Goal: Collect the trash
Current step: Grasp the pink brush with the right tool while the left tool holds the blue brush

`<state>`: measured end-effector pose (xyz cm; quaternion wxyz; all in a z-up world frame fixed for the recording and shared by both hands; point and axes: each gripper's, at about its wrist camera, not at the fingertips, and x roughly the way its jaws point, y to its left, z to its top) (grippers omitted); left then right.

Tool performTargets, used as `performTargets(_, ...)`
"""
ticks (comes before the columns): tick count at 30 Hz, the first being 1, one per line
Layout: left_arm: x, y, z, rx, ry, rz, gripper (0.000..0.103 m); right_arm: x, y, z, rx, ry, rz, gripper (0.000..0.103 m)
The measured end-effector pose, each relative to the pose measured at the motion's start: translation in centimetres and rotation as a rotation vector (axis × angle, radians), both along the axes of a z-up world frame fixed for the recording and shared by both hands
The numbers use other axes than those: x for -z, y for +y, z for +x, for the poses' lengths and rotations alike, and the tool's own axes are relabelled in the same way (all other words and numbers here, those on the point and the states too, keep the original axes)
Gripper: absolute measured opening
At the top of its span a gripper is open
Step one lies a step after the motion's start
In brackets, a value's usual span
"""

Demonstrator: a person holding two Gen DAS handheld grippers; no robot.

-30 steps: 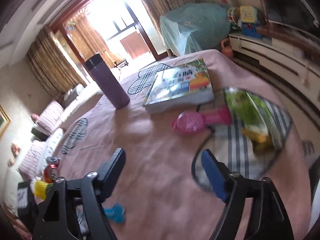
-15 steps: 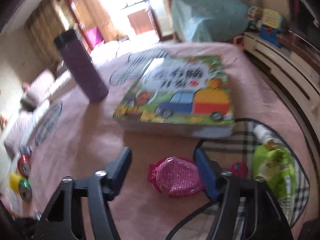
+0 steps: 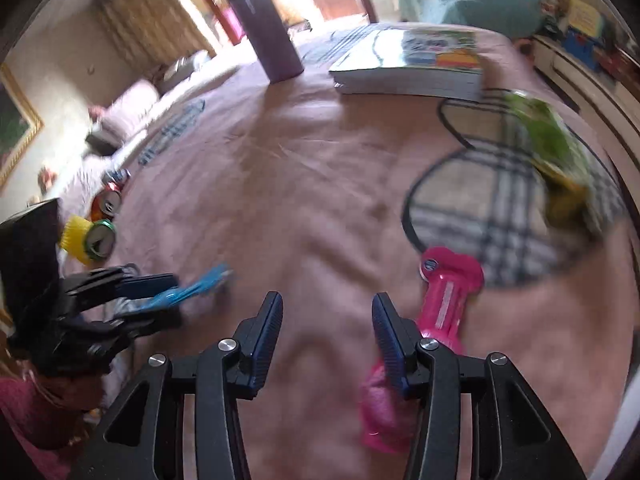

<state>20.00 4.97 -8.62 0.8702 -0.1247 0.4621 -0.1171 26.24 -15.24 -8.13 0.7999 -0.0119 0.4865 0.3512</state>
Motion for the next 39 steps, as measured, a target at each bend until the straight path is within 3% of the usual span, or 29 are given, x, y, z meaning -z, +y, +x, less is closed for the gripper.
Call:
performTargets(2, -0.1, -0.9, 0.0, 0.001, -0.002, 0.040, 0.041, -1.2, -1.5, -1.7, 0.065, -0.048, 0.081, 0.050)
performTargets(6, -0.9, -1.6, -0.5, 0.044, -0.028, 0.102, 0.047, -2.4, -3.5, -3.0, 0.182, -0.116, 0.150, 0.050)
performTargets(9, -1.4, -2.1, -0.7, 0.094, -0.049, 0.148, 0.056, -1.8, -3.8, -2.5, 0.250, -0.145, 0.059, 0.050)
performTargets(12, -0.9, -3.1, -0.6, 0.153, -0.052, 0.224, 0.057, -0.3, -4.2, -1.4, 0.293, -0.107, 0.021, 0.050)
performTargets(14, 0.1, -3.8, -0.2, 0.160, -0.040, 0.278, 0.057, 0.7, -4.4, -0.8, 0.305, -0.087, 0.005, 0.050)
performTargets(16, 0.6, -4.0, -0.2, 0.153, -0.047, 0.311, 0.047, 1.2, -3.9, -0.9, 0.302, -0.102, -0.022, 0.051)
performTargets(18, 0.5, -3.9, -0.4, 0.152, -0.057, 0.305, 0.045, 0.9, -3.2, -1.5, 0.289, -0.137, -0.085, 0.048)
performTargets(19, 0.5, -3.8, -0.5, 0.147, -0.060, 0.298, 0.045, 1.0, -3.0, -1.6, 0.283, -0.141, -0.091, 0.037)
performTargets(20, 0.4, -3.7, -0.6, 0.144, -0.065, 0.287, 0.045, 0.9, -3.2, -1.8, 0.282, -0.139, -0.083, 0.035)
performTargets(31, -1.7, -7.0, -1.6, 0.156, -0.108, 0.124, 0.045, -1.9, -8.2, -6.2, 0.346, -0.141, 0.113, 0.034)
performTargets(39, -2.8, -12.0, -1.5, 0.232, -0.126, 0.095, 0.045, -3.4, -12.4, -9.4, 0.386, -0.160, 0.173, 0.034)
